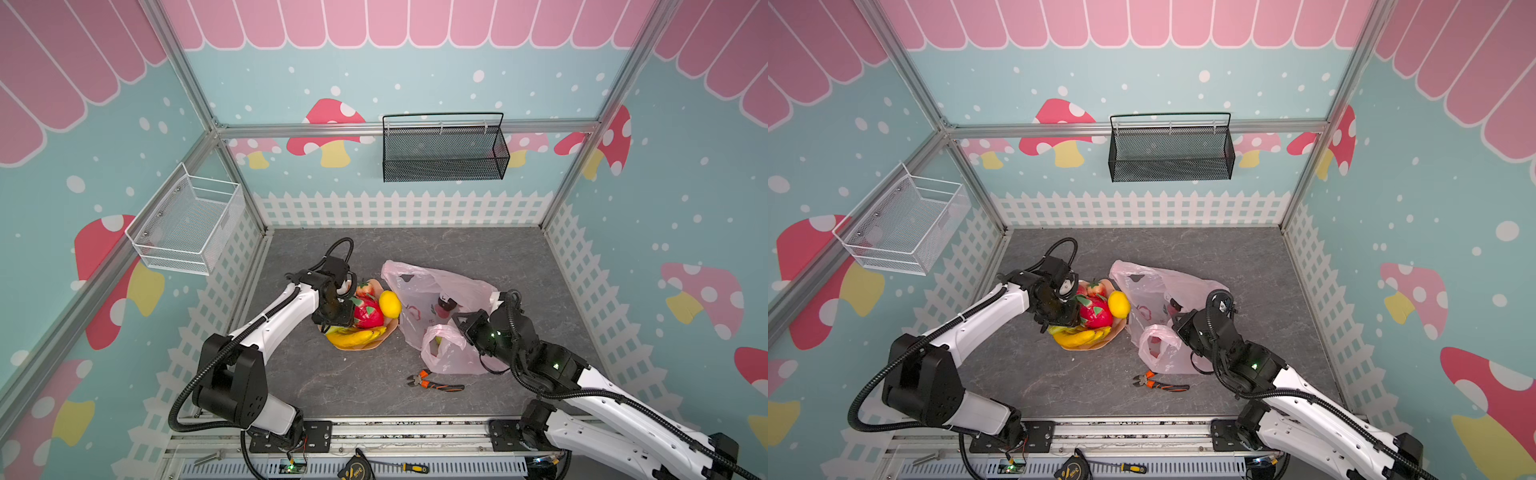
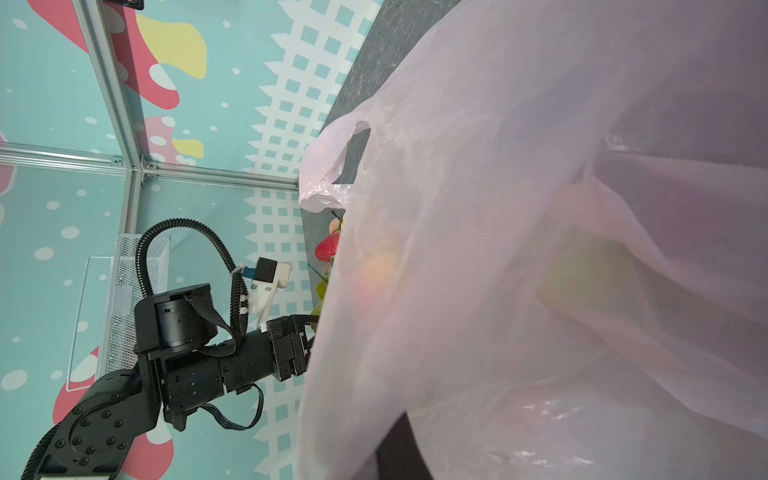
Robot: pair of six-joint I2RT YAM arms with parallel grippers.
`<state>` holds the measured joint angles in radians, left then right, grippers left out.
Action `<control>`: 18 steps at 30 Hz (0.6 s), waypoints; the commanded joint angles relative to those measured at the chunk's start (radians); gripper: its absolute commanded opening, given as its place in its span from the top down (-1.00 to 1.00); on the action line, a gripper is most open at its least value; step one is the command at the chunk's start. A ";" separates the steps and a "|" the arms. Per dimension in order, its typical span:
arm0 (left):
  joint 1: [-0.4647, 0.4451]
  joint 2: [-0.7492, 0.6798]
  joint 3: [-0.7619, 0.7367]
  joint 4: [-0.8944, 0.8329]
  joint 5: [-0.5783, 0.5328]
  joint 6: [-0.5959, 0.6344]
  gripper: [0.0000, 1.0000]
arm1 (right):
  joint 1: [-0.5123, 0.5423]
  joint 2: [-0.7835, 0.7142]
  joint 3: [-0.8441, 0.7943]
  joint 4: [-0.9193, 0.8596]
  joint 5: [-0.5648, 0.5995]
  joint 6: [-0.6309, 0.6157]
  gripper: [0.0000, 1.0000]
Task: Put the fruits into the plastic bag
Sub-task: 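Lower the left gripper onto the green pear in the bowl, then grasp the green pear with the left gripper and lift it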
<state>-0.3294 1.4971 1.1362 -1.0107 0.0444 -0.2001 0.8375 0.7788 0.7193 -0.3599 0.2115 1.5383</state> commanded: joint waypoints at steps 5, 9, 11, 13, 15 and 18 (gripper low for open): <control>0.000 -0.078 0.030 -0.047 -0.015 -0.007 -0.10 | -0.003 -0.004 0.022 -0.016 0.014 0.010 1.00; 0.005 -0.119 0.097 -0.085 -0.025 -0.016 -0.08 | -0.004 -0.008 0.023 -0.017 0.014 0.009 1.00; 0.009 -0.140 0.136 -0.107 0.004 -0.030 -0.08 | -0.003 -0.009 0.020 -0.020 0.014 0.009 1.00; 0.013 -0.166 0.166 -0.109 0.049 -0.055 -0.08 | -0.002 -0.012 0.021 -0.024 0.016 0.009 1.00; 0.012 -0.183 0.191 -0.101 0.102 -0.081 -0.07 | -0.003 -0.016 0.019 -0.025 0.014 0.010 1.00; 0.013 -0.193 0.204 -0.077 0.206 -0.133 -0.05 | -0.003 -0.018 0.014 -0.026 0.016 0.011 1.00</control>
<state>-0.3218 1.3151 1.3178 -1.0863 0.1371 -0.2783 0.8375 0.7734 0.7193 -0.3721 0.2123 1.5383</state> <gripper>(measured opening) 0.586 0.044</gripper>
